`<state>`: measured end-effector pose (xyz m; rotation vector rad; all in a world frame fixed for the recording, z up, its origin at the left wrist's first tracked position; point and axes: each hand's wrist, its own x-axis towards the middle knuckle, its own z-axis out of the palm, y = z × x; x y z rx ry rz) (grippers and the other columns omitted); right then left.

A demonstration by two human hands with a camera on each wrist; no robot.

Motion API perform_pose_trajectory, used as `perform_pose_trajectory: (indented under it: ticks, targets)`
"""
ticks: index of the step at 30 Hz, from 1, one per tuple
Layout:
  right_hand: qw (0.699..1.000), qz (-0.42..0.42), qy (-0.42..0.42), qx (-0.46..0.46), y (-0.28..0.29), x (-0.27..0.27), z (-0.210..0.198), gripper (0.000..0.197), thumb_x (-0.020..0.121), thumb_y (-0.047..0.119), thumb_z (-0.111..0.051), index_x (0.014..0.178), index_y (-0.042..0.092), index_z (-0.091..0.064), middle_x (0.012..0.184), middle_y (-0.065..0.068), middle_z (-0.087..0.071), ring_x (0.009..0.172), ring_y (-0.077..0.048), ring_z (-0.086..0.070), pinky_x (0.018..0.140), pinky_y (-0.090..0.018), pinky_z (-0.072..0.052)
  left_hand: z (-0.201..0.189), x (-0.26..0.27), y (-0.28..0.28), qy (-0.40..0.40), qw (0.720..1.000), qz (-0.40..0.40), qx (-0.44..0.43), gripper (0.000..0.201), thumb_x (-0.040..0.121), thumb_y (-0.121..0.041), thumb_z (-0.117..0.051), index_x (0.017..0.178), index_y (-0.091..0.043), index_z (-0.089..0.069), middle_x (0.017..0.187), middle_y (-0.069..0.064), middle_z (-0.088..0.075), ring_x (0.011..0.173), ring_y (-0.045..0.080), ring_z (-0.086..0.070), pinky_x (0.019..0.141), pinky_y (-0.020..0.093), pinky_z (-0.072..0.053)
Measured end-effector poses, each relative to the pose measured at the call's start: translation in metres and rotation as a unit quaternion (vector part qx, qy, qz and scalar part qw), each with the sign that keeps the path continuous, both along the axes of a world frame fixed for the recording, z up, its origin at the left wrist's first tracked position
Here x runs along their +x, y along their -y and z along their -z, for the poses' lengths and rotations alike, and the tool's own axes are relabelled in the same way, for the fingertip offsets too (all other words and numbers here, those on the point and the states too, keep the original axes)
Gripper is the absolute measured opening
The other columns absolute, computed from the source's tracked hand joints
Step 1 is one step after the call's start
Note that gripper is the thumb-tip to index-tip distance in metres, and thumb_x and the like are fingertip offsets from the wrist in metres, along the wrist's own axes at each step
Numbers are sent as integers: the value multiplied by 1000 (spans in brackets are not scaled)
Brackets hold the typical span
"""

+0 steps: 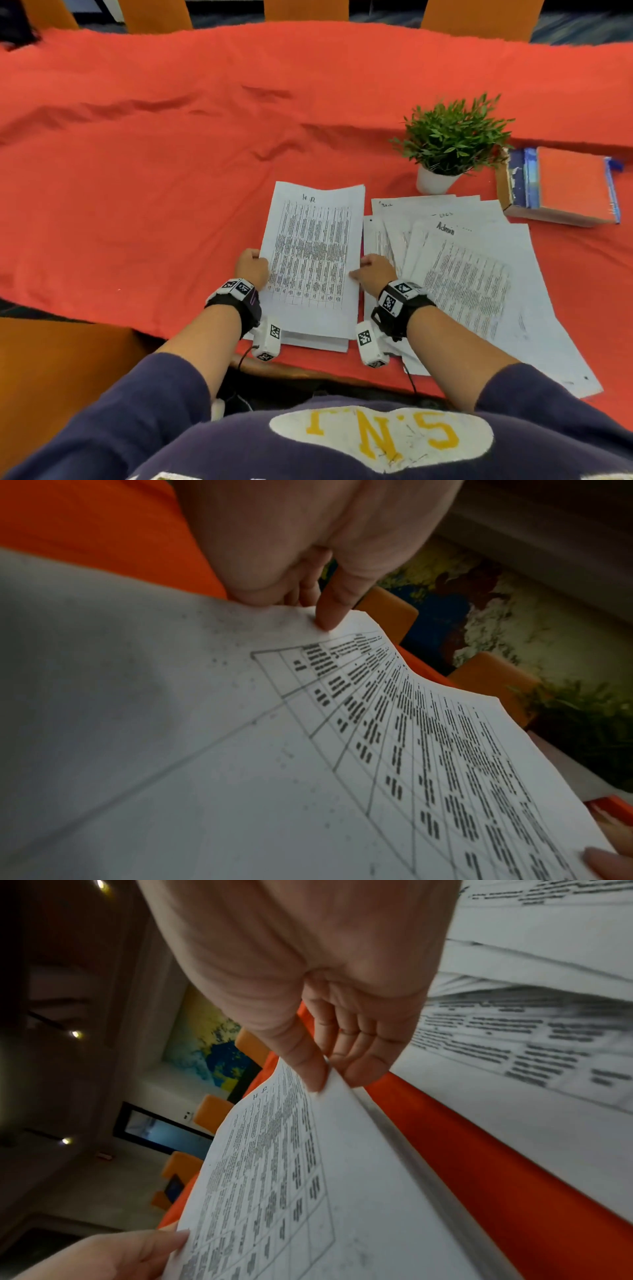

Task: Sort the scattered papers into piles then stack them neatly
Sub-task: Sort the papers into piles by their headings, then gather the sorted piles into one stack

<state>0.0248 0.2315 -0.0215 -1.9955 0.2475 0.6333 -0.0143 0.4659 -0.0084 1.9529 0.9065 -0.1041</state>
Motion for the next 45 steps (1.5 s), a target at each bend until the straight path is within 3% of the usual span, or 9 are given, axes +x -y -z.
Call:
perform_pose_trajectory:
  ticks: [3,7,14,21,25,28,33,38,45]
  targets:
    - [999,-8,-19,-38,-10,-7,19,21,81,8,-69,99,9,-58,92,-9,-61,80,-23,-59,71,-29,-50,21,-5,-13,-28,1000,12,7,31,86,3,-41,110,0,-61,98,18,-64,76,22,-51,62,27,-37]
    - [997,6,-31,-64,-17,-13,33,24,79,7,-70,99,11,-57,100,-10,-65,92,-27,-64,83,-37,-55,35,-6,-16,-52,998,16,14,26,88,4,-43,107,-3,-60,96,11,-60,83,23,-52,68,29,-39]
    - [994,-10,12,-108,-22,-19,36,32,80,5,-67,109,4,-54,103,-10,-62,88,-22,-58,74,-30,-48,52,-6,-17,-96,993,19,61,24,85,-2,-45,103,-1,-61,104,14,-65,84,35,-63,63,39,-51]
    - [989,-57,20,-137,-21,-20,37,42,86,10,-64,124,7,-46,119,-13,-58,103,-26,-58,75,-24,-42,55,-5,-15,-168,970,58,164,33,87,-7,-45,119,-2,-53,122,21,-53,116,40,-48,94,46,-46]
    - [989,-58,24,-132,-15,-14,32,41,87,13,-64,124,6,-49,118,-12,-59,106,-26,-59,77,-24,-43,55,0,-15,-194,963,66,177,37,86,-7,-47,122,0,-52,125,22,-53,114,40,-52,95,46,-48]
    - [996,20,26,-79,16,-3,21,39,87,18,-65,122,9,-51,108,-10,-60,93,-24,-60,74,-26,-45,44,8,-6,-207,960,42,185,38,87,-9,-51,123,3,-51,131,23,-49,121,39,-47,99,45,-44]
    - [971,186,14,-147,135,8,21,44,81,25,-71,119,11,-53,127,-17,-52,110,-34,-55,89,-37,-48,27,23,60,-121,966,125,193,35,89,-15,-50,124,-9,-52,134,15,-39,123,32,-41,99,41,-41]
    - [935,224,-71,-267,215,-9,21,82,72,38,-78,133,5,-34,138,-24,-28,127,-39,-30,96,-44,-39,30,24,176,-7,949,303,86,20,90,-13,-52,106,-11,-64,121,10,-56,114,26,-54,96,32,-45]
    - [956,178,-82,-217,242,-13,24,95,66,18,-85,136,12,-22,137,-19,-23,116,-38,-41,85,-39,-45,48,19,268,-72,927,358,89,51,90,-18,-57,137,-8,-41,136,12,-42,126,26,-43,106,30,-33]
